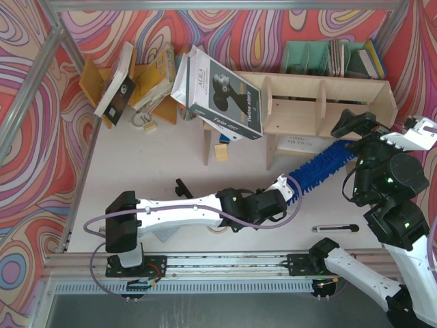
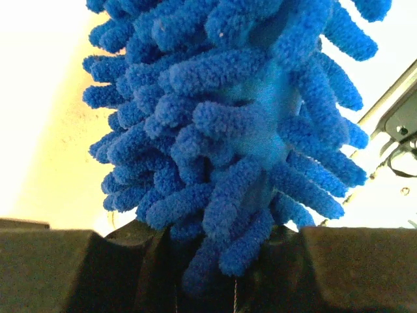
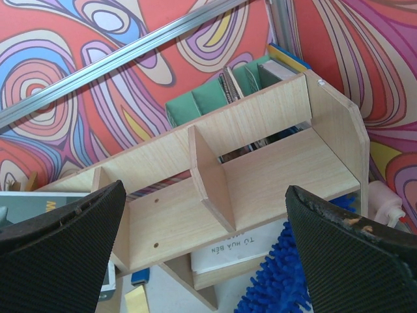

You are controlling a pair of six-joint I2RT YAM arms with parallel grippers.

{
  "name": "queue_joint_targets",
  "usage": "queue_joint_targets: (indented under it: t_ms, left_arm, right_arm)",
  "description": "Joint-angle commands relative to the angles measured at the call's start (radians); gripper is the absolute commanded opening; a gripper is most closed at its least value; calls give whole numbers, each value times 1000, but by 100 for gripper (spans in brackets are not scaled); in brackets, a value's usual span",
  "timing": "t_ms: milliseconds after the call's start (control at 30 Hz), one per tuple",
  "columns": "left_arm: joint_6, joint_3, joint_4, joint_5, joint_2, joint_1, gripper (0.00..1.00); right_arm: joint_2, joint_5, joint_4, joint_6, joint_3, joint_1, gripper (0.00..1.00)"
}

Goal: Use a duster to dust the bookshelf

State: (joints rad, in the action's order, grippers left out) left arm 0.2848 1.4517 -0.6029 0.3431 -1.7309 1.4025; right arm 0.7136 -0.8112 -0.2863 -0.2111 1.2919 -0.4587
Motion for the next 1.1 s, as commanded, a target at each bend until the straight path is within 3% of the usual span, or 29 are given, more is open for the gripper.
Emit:
queue_joint_targets:
  t_ms: [0,300,733,1067]
  left_arm:
    - [0,82,32,37,-54,-29,0]
    - [-30,199,-7,-31,-150,-44,0]
    - [-20,-6,57,-3,-6,-2,0]
    - [-4,104,53,54,-71,-43,0]
  right_arm:
    - [4,-3,2,-14,13,-1,99]
    - [6,-9,13,-1,7,-2,99]
    - [26,-1,22,-13,-13,-1,99]
    - [20,12,0,-50,-34,-2,99]
